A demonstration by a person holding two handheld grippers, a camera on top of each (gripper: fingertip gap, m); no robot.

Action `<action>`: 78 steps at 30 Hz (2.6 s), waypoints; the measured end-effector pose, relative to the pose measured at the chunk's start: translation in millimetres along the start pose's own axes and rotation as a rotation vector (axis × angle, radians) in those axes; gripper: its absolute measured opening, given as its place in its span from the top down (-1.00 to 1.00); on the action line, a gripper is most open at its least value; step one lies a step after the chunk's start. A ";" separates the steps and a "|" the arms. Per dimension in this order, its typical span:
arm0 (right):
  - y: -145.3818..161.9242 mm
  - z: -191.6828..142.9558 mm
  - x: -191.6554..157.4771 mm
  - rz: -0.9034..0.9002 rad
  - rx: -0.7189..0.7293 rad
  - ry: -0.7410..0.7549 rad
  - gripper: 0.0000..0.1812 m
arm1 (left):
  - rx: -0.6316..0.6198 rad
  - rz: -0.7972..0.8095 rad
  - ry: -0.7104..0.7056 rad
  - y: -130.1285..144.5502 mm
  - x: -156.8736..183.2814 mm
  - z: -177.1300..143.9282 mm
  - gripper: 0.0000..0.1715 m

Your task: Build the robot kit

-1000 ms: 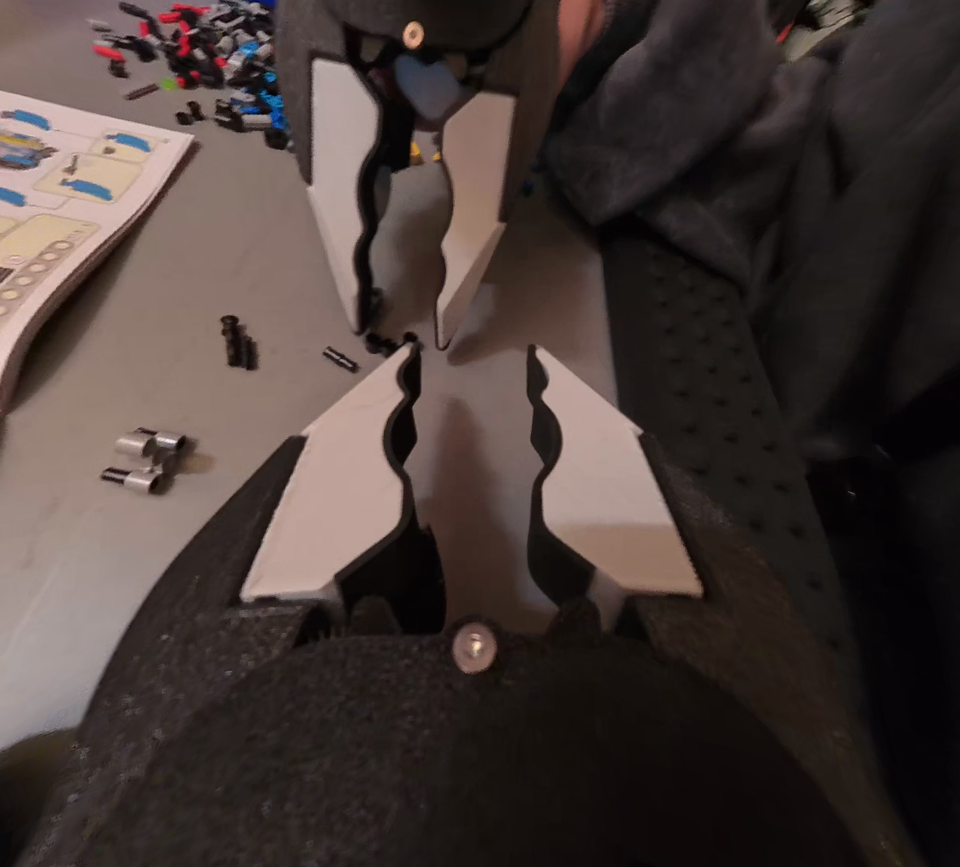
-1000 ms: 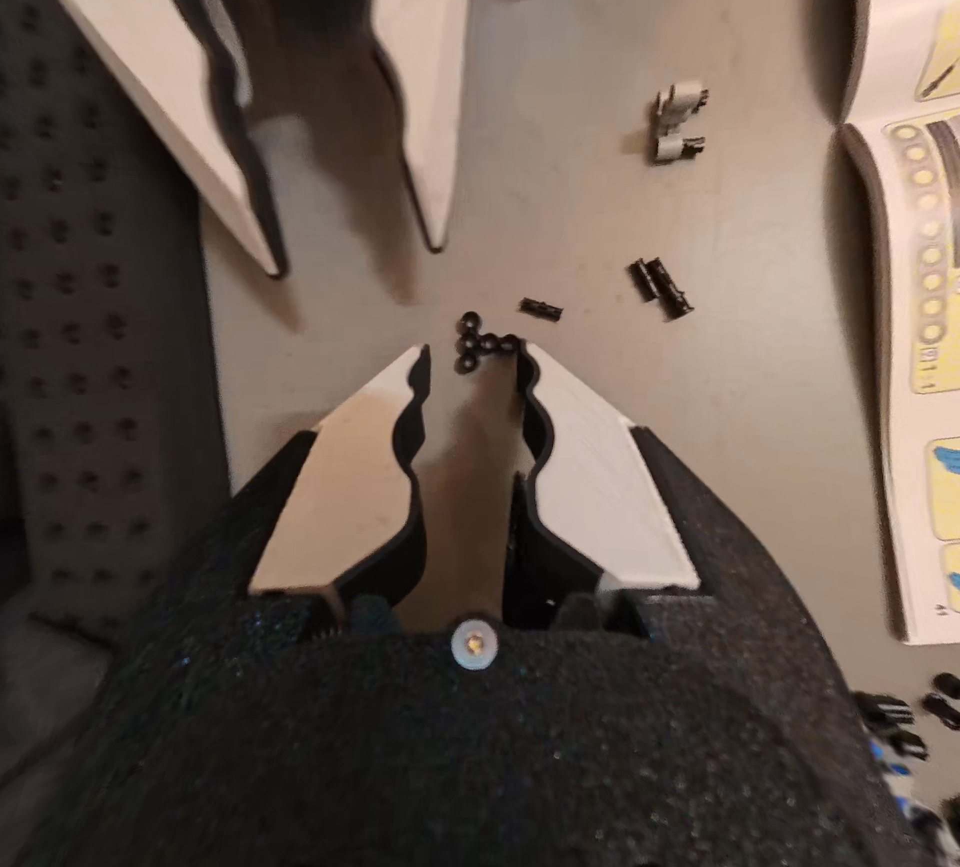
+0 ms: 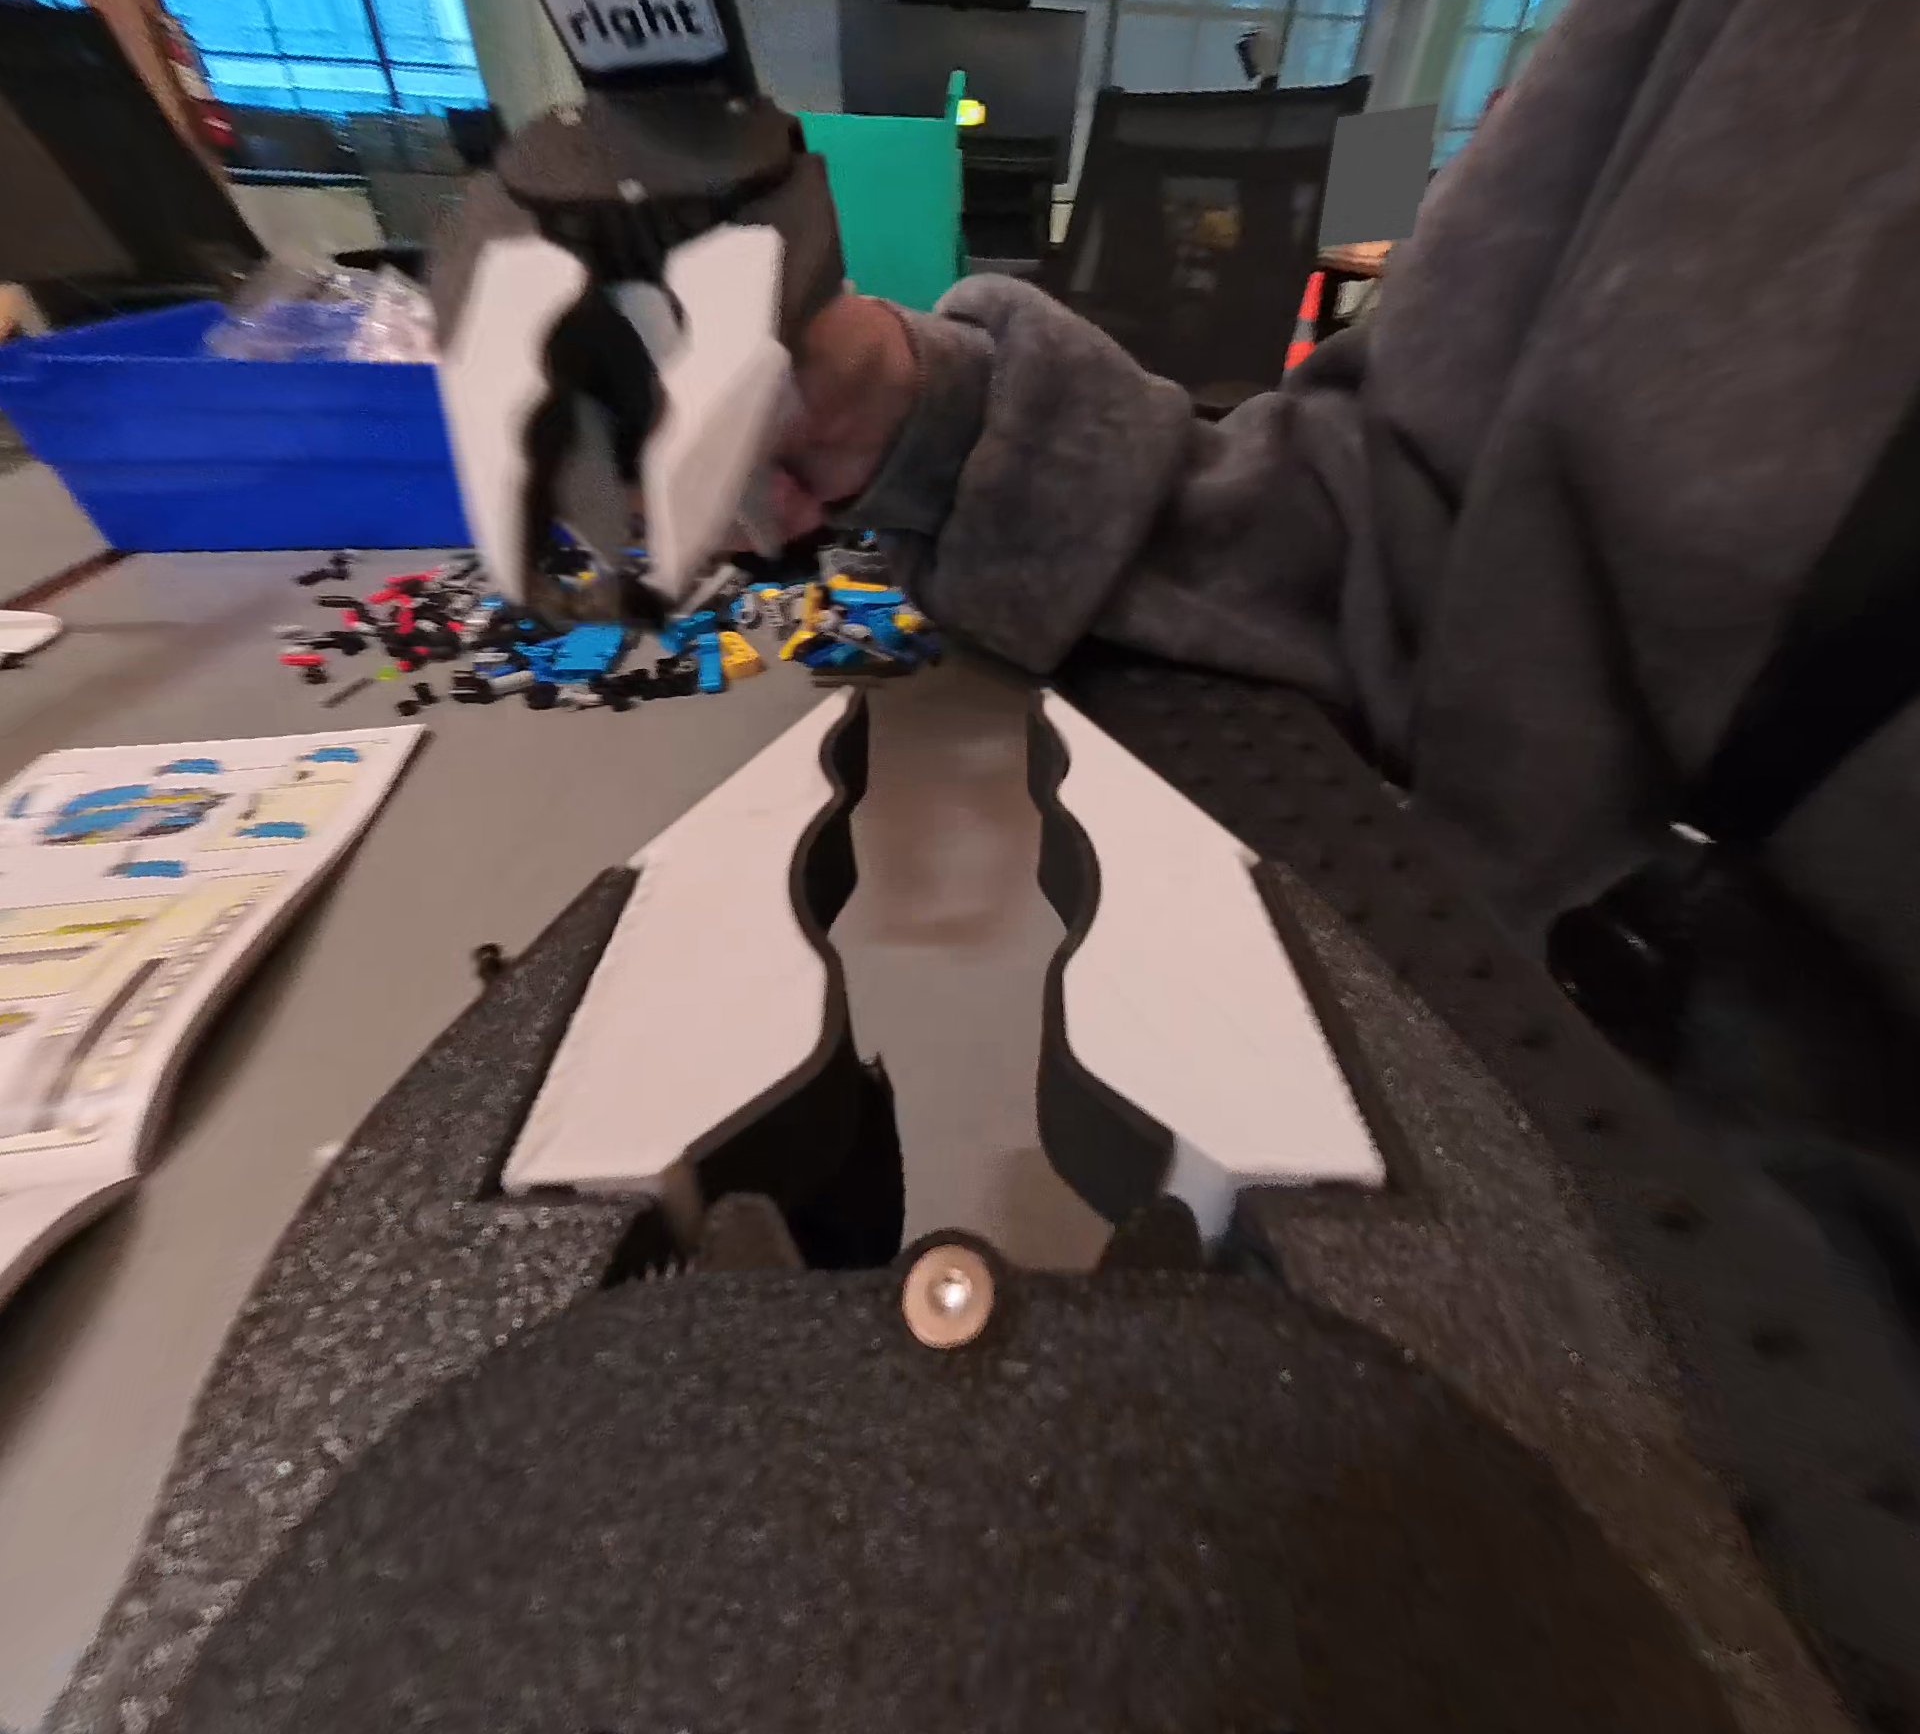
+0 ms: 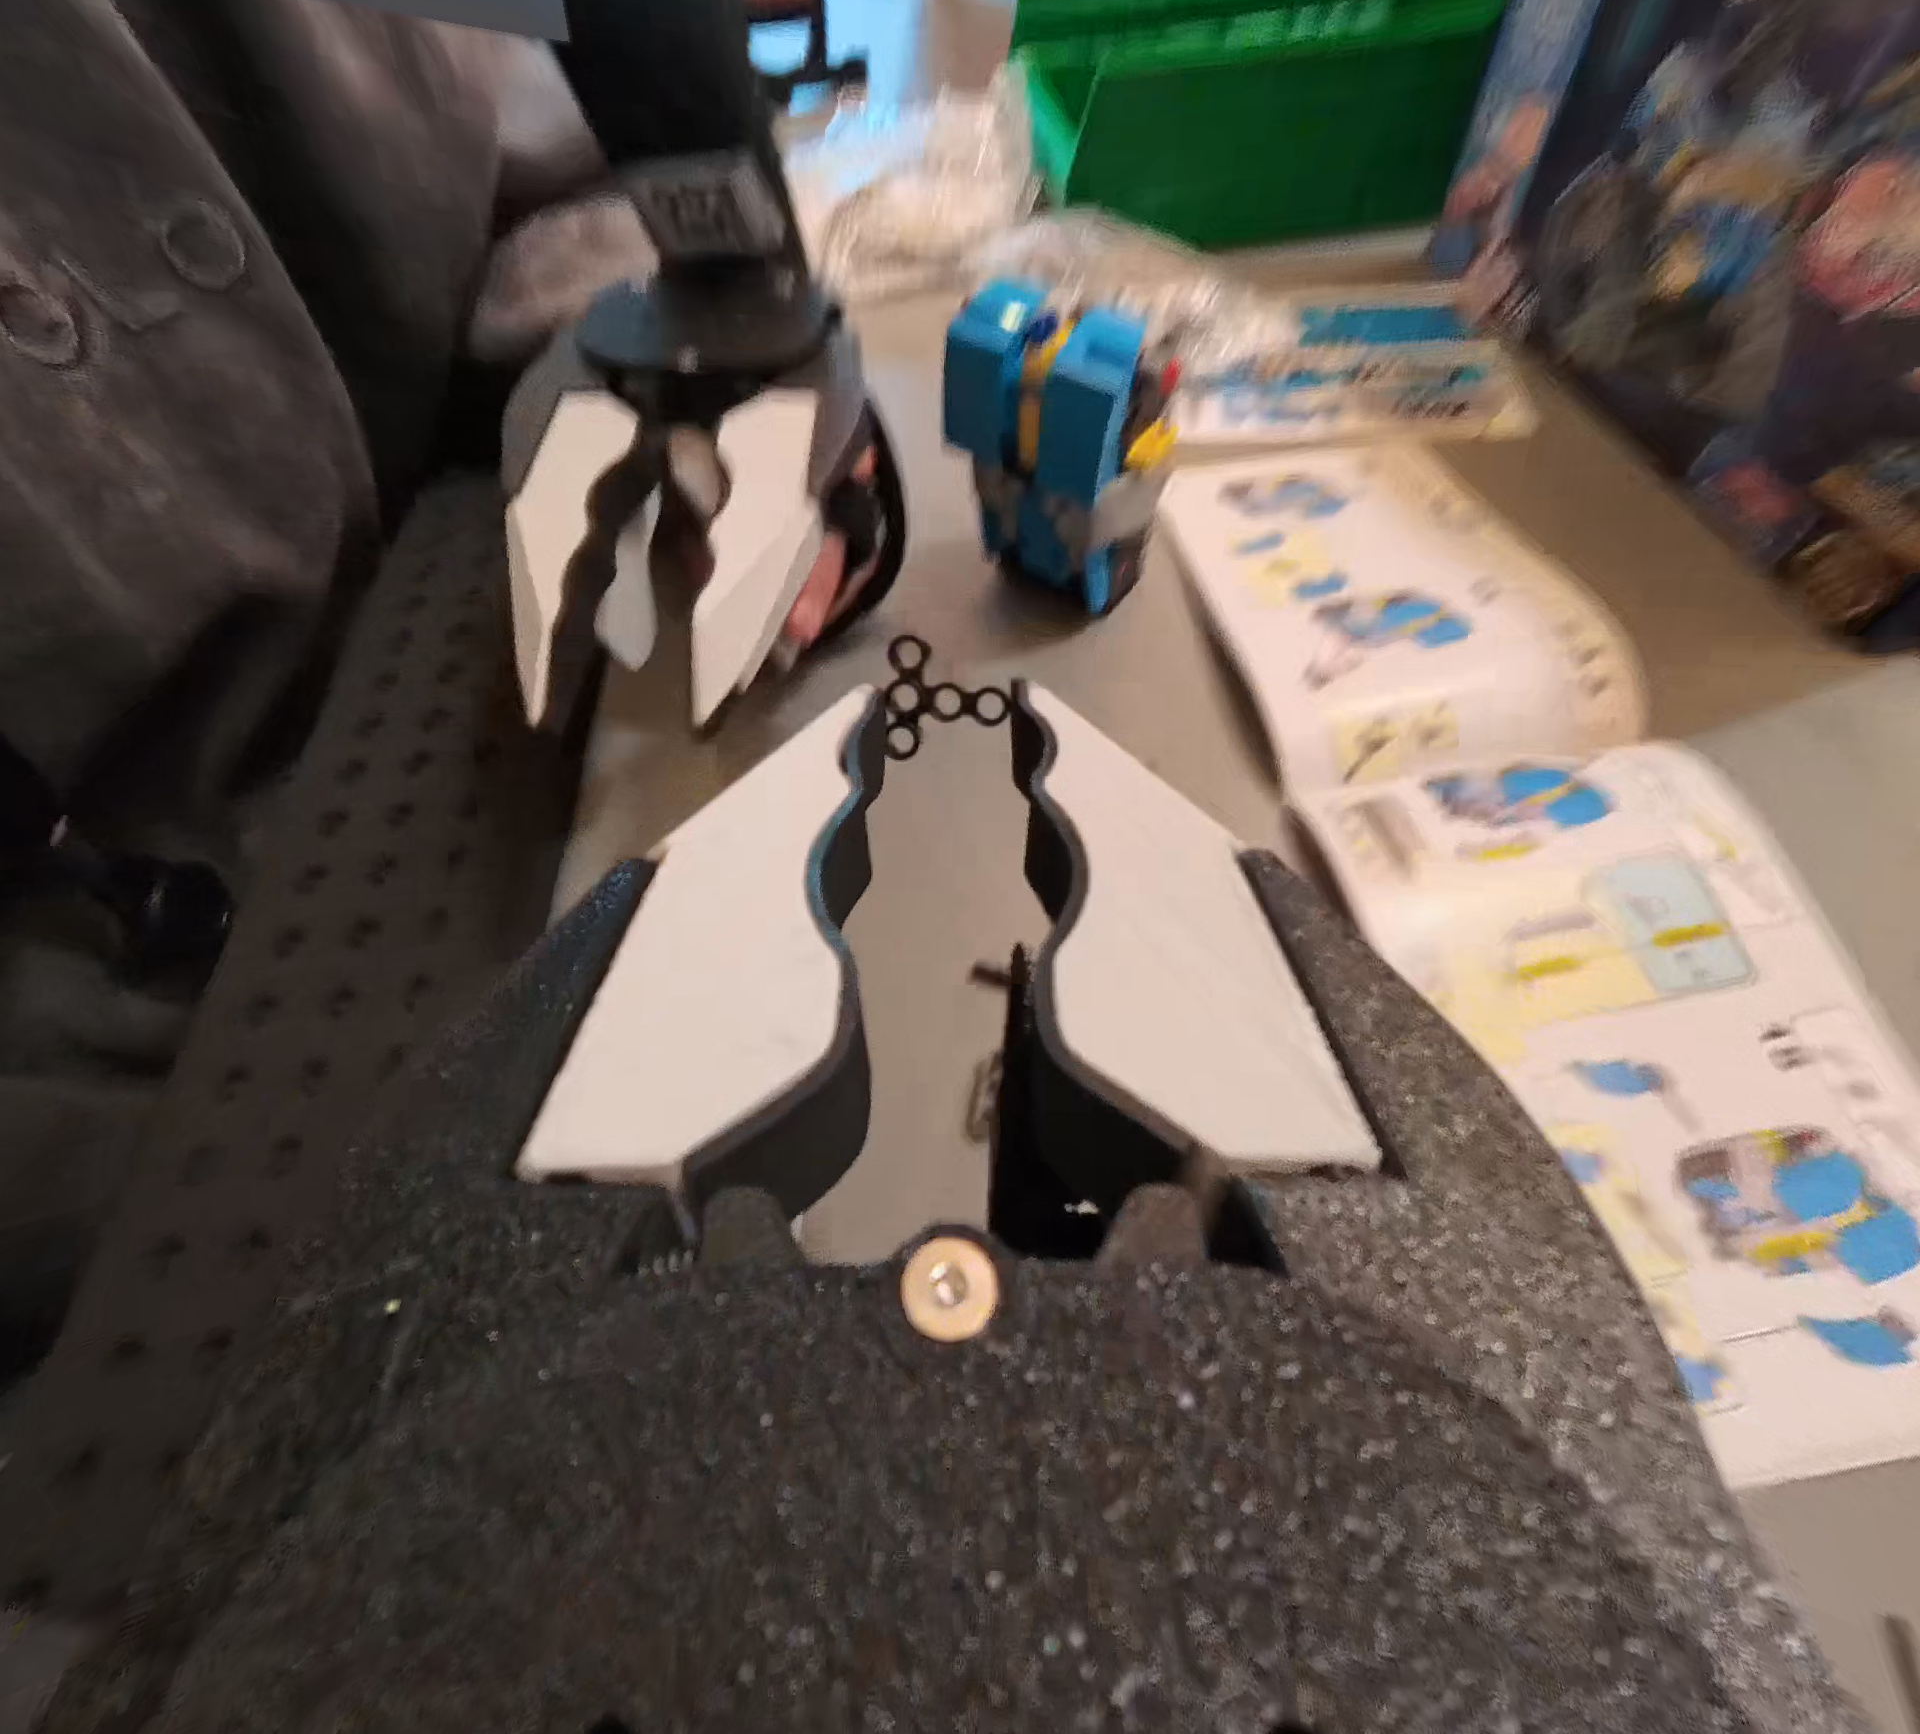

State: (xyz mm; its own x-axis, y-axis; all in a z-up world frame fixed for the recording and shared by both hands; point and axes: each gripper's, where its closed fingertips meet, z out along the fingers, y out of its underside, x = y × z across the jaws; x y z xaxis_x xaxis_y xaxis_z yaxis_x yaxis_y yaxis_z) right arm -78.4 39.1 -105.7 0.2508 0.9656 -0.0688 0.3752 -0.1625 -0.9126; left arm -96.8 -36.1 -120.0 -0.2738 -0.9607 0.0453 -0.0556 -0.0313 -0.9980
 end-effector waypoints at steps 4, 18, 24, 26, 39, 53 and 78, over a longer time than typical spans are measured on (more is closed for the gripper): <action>57.8 10.8 -31.8 0.067 -0.312 -0.181 0.74 | -0.054 0.087 -0.105 6.6 -9.4 -3.5 0.70; 104.5 14.9 -12.2 0.060 -0.534 -0.071 0.67 | -0.511 0.001 -0.364 77.4 -44.4 -11.1 0.73; 124.4 0.1 5.5 0.093 -0.622 0.012 0.74 | -0.562 0.022 -0.319 85.8 -38.0 -6.9 0.73; 131.2 4.0 5.9 0.093 -0.656 0.014 0.74 | -0.562 0.038 -0.316 85.5 -36.8 -6.5 0.73; 49.4 30.4 -17.6 -0.185 -0.312 -0.013 0.92 | -0.374 0.141 -0.406 52.5 -54.9 -13.7 0.73; 35.4 38.8 -19.1 -0.206 -0.228 -0.008 0.92 | -0.227 0.195 -0.427 28.6 -57.2 -19.9 1.00; 3.9 36.1 -32.7 -0.119 -0.021 -0.122 0.92 | 0.132 -0.177 -0.130 -18.9 -34.2 -30.3 0.71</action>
State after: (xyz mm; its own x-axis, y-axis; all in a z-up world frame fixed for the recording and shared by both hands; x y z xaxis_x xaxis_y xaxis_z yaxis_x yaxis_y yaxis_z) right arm -117.4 14.2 -121.6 0.0942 0.9955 -0.0100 0.4150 -0.0484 -0.9085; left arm -115.5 5.8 -101.3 -0.1448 -0.9642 0.2220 0.0369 -0.2295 -0.9726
